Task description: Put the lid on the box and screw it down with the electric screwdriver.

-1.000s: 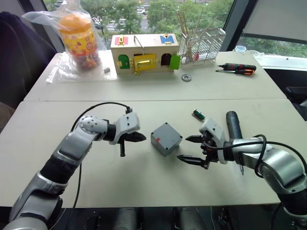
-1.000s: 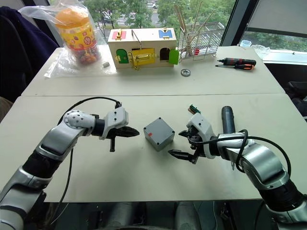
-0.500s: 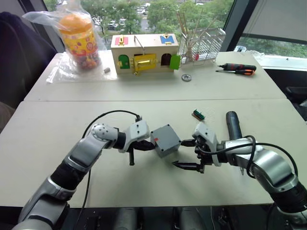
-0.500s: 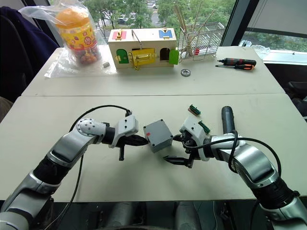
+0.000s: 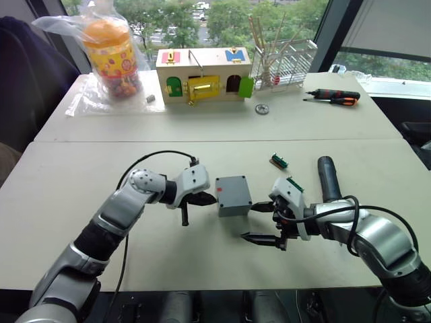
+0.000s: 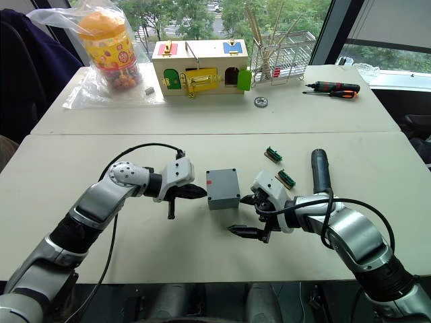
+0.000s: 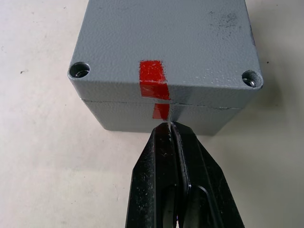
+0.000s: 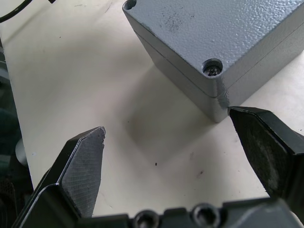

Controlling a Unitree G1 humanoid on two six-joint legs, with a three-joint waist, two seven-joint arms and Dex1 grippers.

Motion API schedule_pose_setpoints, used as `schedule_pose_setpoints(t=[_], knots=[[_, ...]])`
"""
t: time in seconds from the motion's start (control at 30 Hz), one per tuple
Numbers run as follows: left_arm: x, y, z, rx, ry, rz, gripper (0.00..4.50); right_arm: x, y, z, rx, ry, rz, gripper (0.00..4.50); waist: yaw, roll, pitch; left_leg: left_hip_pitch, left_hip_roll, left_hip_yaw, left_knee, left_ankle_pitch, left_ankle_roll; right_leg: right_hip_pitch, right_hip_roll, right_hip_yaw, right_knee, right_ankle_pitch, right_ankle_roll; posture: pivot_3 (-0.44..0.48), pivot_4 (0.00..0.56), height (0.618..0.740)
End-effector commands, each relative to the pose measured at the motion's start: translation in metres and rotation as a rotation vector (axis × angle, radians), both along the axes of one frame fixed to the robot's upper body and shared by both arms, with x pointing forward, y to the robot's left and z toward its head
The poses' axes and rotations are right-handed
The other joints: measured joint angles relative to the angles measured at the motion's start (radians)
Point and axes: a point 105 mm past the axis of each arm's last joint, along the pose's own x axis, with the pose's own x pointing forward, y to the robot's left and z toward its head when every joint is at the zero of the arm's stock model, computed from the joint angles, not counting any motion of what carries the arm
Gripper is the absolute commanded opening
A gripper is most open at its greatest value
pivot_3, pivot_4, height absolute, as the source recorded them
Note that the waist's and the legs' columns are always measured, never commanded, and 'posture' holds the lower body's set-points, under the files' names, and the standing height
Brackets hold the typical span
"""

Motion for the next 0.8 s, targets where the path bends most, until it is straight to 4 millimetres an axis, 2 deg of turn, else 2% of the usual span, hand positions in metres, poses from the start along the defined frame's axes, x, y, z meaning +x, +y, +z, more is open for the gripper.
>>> schedule_pose_setpoints(t=[0.03,0.17,0.3,0.37,0.43,0.5,0.57,0.8], knots=[[0.000,-0.007,0.012,-0.016,-0.054,-0.034,0.00,-0.006,0.009,0.012,0.041,-0.037,0.035,4.44,0.000,0.000,0.000,0.000,0.000,0.000,0.000,0.000,0.000,0.000,0.000,0.000,0.000,0.000,0.000,0.000,0.150,0.711],[0.003,0.002,0.012,0.004,-0.067,-0.011,0.00,-0.006,-0.003,0.020,0.036,-0.055,-0.038,4.44,0.001,0.000,0.000,0.000,0.000,0.000,0.000,0.000,0.000,0.000,0.000,0.000,0.000,0.000,0.000,0.000,0.150,0.711],[0.003,0.018,0.018,0.055,-0.083,-0.020,0.00,0.008,-0.036,0.042,0.084,-0.108,-0.222,4.44,-0.001,0.000,0.000,0.000,0.000,0.000,0.000,0.000,0.000,0.000,0.000,0.000,0.000,0.000,0.000,0.000,0.150,0.711],[0.004,0.021,0.027,0.024,-0.080,-0.009,0.00,0.017,-0.049,0.054,0.142,-0.132,-0.311,4.44,0.002,0.000,0.000,0.000,0.000,0.000,0.000,0.000,0.000,0.000,0.000,0.000,0.000,0.000,0.000,0.000,0.150,0.711],[0.002,0.019,0.045,-0.075,-0.048,-0.015,0.00,0.035,-0.072,0.062,0.193,-0.196,-0.453,4.44,0.001,0.000,0.000,0.000,0.000,0.000,0.000,0.000,0.000,0.000,0.000,0.000,0.000,0.000,0.000,0.000,0.150,0.711],[-0.002,0.014,0.062,-0.184,-0.017,-0.032,0.00,0.056,-0.095,0.059,0.195,-0.250,-0.607,4.44,0.001,0.000,0.000,0.000,0.000,0.000,0.000,0.000,0.000,0.000,0.000,0.000,0.000,0.000,0.000,0.000,0.150,0.711],[-0.003,0.011,0.068,-0.222,-0.006,-0.036,0.00,0.067,-0.105,0.050,0.165,-0.262,-0.668,4.44,0.000,0.000,0.000,0.000,0.000,0.000,0.000,0.000,0.000,0.000,0.000,0.000,0.000,0.000,0.000,0.000,0.150,0.711],[-0.002,0.004,0.059,-0.193,-0.010,-0.029,0.00,0.084,-0.105,0.031,0.162,-0.269,-0.698,4.44,-0.004,0.000,0.000,0.001,-0.002,0.001,-0.002,0.000,-0.001,0.000,0.001,0.000,0.001,0.000,0.000,0.000,0.150,0.711]])
